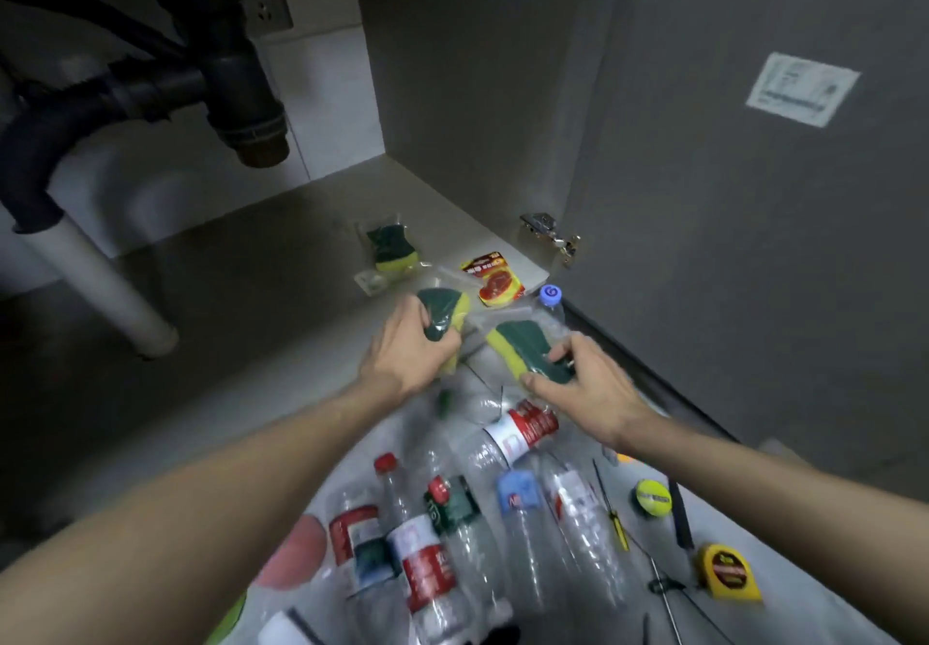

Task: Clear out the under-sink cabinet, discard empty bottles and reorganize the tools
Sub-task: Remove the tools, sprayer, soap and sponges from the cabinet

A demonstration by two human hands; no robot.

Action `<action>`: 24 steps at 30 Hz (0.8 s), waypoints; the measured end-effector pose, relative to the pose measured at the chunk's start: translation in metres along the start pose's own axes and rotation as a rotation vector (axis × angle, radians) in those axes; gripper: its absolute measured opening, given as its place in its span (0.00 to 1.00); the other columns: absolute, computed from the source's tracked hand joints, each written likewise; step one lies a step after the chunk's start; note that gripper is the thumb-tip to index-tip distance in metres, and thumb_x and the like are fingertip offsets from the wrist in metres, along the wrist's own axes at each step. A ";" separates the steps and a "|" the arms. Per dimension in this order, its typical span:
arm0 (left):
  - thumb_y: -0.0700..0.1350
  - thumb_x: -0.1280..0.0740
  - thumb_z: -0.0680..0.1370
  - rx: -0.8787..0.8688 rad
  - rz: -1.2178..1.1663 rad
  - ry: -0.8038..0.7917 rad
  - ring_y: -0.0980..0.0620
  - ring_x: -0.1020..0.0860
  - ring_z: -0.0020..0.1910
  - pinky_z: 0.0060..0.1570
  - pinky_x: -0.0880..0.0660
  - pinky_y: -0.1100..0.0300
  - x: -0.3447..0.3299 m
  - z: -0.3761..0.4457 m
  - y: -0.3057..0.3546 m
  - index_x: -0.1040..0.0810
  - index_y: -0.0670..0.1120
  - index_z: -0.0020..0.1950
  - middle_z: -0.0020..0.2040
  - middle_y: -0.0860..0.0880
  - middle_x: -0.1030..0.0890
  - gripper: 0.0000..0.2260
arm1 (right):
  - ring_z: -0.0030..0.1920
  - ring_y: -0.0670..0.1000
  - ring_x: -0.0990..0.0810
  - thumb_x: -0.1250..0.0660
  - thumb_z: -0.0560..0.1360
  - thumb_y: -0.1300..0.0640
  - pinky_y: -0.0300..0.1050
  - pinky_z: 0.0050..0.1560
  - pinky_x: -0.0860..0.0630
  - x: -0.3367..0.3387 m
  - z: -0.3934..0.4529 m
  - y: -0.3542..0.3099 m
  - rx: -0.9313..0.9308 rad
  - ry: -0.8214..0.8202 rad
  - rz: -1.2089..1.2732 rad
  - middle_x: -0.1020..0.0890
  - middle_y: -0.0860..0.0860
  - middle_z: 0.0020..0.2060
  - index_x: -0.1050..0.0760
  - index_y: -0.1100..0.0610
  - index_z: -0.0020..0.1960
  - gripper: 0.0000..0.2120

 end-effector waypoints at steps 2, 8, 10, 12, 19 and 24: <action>0.66 0.38 0.73 0.012 -0.006 -0.043 0.53 0.29 0.36 0.32 0.37 0.56 -0.023 -0.040 0.010 0.38 0.53 0.42 0.43 0.51 0.27 0.18 | 0.42 0.40 0.26 0.35 0.63 0.29 0.44 0.37 0.32 0.021 -0.026 0.022 -0.020 0.007 -0.026 0.25 0.41 0.46 0.35 0.42 0.46 0.22; 0.76 0.43 0.69 0.090 -0.011 -0.172 0.55 0.26 0.37 0.32 0.35 0.56 -0.078 -0.148 0.052 0.37 0.55 0.42 0.41 0.55 0.25 0.25 | 0.46 0.51 0.25 0.32 0.70 0.33 0.49 0.42 0.33 0.061 -0.099 0.103 -0.205 -0.031 -0.160 0.28 0.47 0.49 0.36 0.45 0.47 0.20; 0.76 0.43 0.69 0.081 0.006 -0.202 0.57 0.26 0.37 0.32 0.33 0.57 -0.088 -0.181 0.062 0.38 0.55 0.42 0.41 0.56 0.26 0.24 | 0.48 0.52 0.25 0.32 0.71 0.32 0.50 0.43 0.31 0.062 -0.117 0.121 -0.261 -0.026 -0.186 0.27 0.48 0.49 0.35 0.47 0.48 0.22; 0.76 0.44 0.69 0.042 0.037 -0.269 0.58 0.26 0.37 0.31 0.32 0.57 -0.095 -0.210 0.067 0.38 0.58 0.43 0.42 0.57 0.27 0.23 | 0.51 0.53 0.25 0.33 0.71 0.31 0.51 0.49 0.26 0.060 -0.128 0.132 -0.307 -0.033 -0.190 0.27 0.49 0.51 0.33 0.49 0.51 0.24; 0.73 0.41 0.69 0.077 0.082 -0.296 0.56 0.24 0.40 0.32 0.26 0.56 -0.094 -0.248 0.063 0.36 0.55 0.44 0.44 0.56 0.25 0.22 | 0.64 0.55 0.29 0.33 0.75 0.35 0.52 0.57 0.26 0.044 -0.123 0.126 -0.355 -0.141 -0.207 0.29 0.53 0.62 0.28 0.54 0.63 0.27; 0.61 0.33 0.72 0.162 0.042 -0.270 0.54 0.21 0.41 0.40 0.19 0.49 -0.099 -0.240 0.060 0.34 0.55 0.45 0.45 0.55 0.23 0.14 | 0.68 0.57 0.31 0.43 0.81 0.40 0.52 0.61 0.28 0.032 -0.139 0.143 -0.438 -0.265 -0.267 0.31 0.56 0.67 0.27 0.57 0.67 0.25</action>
Point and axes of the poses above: each hand's wrist, its own z-axis towards the middle knuckle, its own x-axis out of the back of the hand, y = z × x, the point moved 2 cm from there along z, towards the middle knuckle
